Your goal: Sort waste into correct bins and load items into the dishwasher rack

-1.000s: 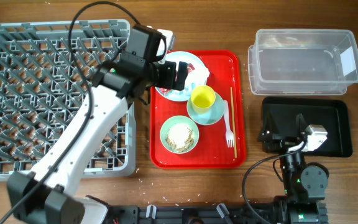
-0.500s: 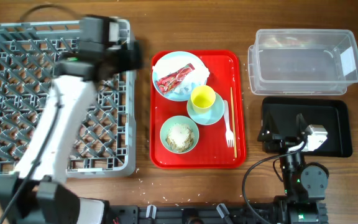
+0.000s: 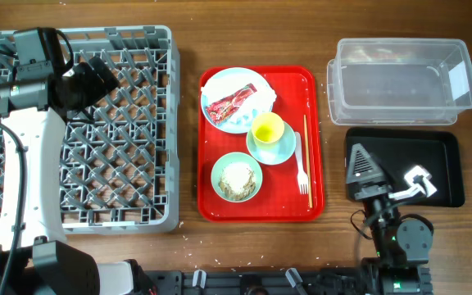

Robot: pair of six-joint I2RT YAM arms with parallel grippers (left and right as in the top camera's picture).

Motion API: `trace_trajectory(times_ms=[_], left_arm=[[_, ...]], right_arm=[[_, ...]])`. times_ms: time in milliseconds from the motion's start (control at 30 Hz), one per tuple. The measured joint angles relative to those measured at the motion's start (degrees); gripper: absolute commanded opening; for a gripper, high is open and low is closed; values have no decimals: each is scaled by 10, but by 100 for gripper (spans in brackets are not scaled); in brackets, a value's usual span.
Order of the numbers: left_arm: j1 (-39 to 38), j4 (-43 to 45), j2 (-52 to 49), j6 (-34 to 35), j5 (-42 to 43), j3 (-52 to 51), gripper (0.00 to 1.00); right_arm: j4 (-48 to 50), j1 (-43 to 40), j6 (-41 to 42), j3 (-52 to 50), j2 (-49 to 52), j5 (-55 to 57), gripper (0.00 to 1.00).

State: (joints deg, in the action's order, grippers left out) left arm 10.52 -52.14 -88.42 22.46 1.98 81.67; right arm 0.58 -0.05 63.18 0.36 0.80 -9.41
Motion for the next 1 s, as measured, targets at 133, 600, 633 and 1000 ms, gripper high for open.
trace_trajectory(times_ms=[133,600,633,1000], left_arm=[[0,-1,0,0,0,0,100],[0,0,0,2,0,0,100],[0,-4,1,2,0,0,100],[0,-2,2,2,0,0,100]], right_arm=[[102,0,312,0,6,-62,100],[-286,4,-183,422,377,-163,100],[-314,16,-207,454,429,-164,100],[-378,135,-272,549,582,-35,100]])
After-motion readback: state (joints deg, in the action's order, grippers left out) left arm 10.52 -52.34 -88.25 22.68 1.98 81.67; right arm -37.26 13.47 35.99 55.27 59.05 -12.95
